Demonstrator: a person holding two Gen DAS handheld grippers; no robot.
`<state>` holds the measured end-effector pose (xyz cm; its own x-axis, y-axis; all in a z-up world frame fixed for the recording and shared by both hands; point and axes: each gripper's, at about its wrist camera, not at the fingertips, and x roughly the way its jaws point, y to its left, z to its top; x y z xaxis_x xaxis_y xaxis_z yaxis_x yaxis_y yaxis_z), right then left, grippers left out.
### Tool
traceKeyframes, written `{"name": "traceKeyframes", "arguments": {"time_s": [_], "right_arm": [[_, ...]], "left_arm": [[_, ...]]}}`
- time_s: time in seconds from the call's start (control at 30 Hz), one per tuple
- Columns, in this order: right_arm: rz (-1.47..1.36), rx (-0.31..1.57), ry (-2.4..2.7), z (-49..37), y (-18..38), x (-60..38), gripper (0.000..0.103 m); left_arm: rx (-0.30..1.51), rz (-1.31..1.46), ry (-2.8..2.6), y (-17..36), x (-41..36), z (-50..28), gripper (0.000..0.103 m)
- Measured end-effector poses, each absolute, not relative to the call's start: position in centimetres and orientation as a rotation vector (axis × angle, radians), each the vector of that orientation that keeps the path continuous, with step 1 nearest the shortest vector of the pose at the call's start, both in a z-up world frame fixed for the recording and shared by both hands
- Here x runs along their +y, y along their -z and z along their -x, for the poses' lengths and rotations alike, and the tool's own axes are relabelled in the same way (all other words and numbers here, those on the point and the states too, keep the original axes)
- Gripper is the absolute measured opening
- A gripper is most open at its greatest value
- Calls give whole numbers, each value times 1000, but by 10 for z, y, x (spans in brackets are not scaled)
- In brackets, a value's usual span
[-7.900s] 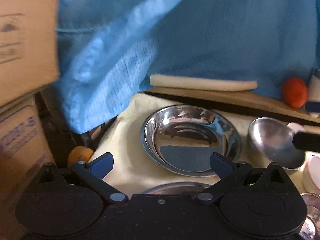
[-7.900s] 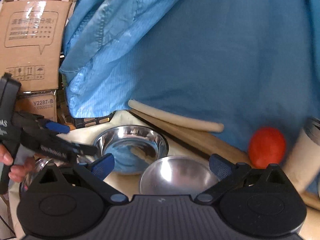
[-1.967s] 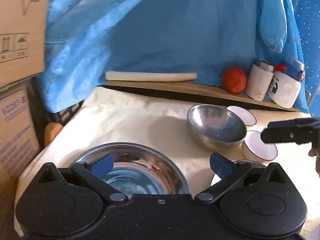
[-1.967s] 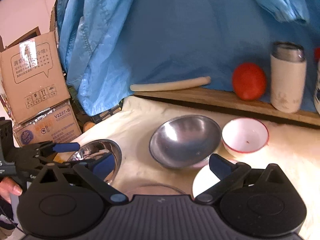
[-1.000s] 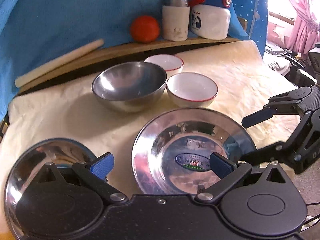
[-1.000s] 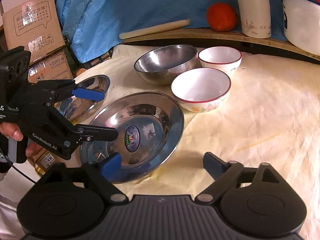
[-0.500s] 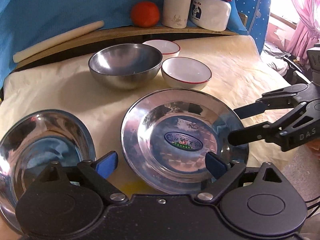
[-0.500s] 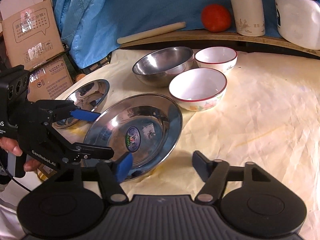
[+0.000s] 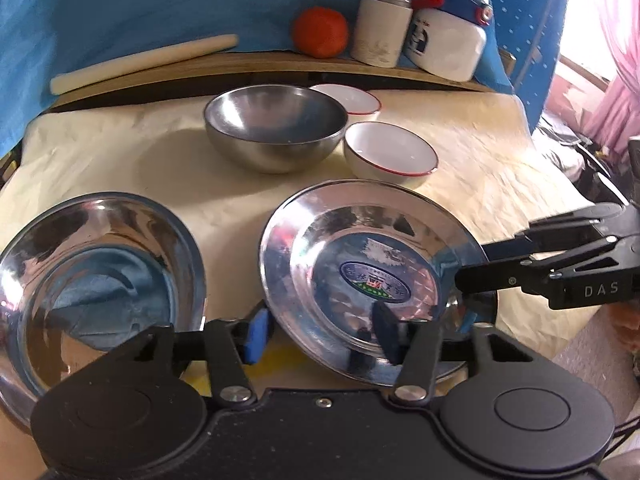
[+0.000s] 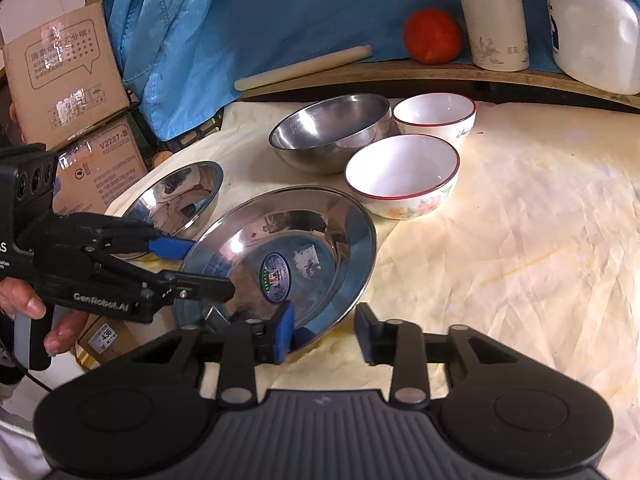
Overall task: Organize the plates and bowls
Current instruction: 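Lift the logo plate with both grippers and carry it over the stacked plates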
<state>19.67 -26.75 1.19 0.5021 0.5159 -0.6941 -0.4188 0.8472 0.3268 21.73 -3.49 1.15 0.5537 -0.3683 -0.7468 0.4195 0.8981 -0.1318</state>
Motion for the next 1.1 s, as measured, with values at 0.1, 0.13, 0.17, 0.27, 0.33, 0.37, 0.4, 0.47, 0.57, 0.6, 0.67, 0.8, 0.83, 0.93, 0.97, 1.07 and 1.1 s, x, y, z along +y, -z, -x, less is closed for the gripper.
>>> {"name": "traceKeyframes", "arguments": {"time_s": [0.1, 0.13, 0.17, 0.27, 0.33, 0.37, 0.4, 0.47, 0.57, 0.6, 0.67, 0.8, 0.83, 0.93, 0.97, 1.07, 1.1], "right_arm": [[-105, 878, -549, -196, -13, -266, 32], [-102, 879, -545, -196, -13, -266, 32], [-100, 880, -542, -195, -14, -265, 32], [-93, 880, -532, -192, -15, -264, 32], [-85, 878, -527, -191, -17, -265, 32], [-81, 876, -524, -189, -18, -265, 32], [-78, 874, -523, -188, -19, -265, 32], [-72, 869, -522, -186, -21, -265, 32], [-60, 854, -523, -182, -28, -260, 32], [-55, 848, -524, -181, -30, -258, 32], [-45, 836, -528, -179, -34, -254, 32], [-40, 809, -542, -182, -44, -244, 33], [-43, 804, -546, -183, -46, -241, 33], [-53, 787, -567, -191, -50, -230, 33], [-54, 782, -578, -194, -51, -225, 33], [-56, 771, -612, -206, -53, -208, 33], [-56, 767, -626, -210, -53, -201, 33]], "left_arm": [[869, -45, 452, -13, -31, -216, 39], [870, -34, 452, -13, -29, -215, 39], [871, -24, 455, -14, -27, -214, 38], [869, -19, 460, -15, -26, -210, 38], [862, -14, 467, -17, -25, -208, 37], [857, -11, 469, -17, -25, -206, 37], [852, -7, 474, -18, -24, -205, 37], [843, -8, 480, -21, -22, -202, 37], [827, -14, 480, -27, -20, -195, 37], [819, -14, 477, -29, -18, -193, 37], [804, -11, 473, -34, -15, -190, 37], [765, 11, 452, -43, -2, -186, 37], [754, 17, 443, -45, 2, -185, 37], [729, 46, 406, -51, 16, -184, 37], [722, 57, 389, -53, 22, -184, 37], [702, 89, 337, -56, 40, -184, 37], [697, 103, 317, -57, 46, -184, 37]]}}
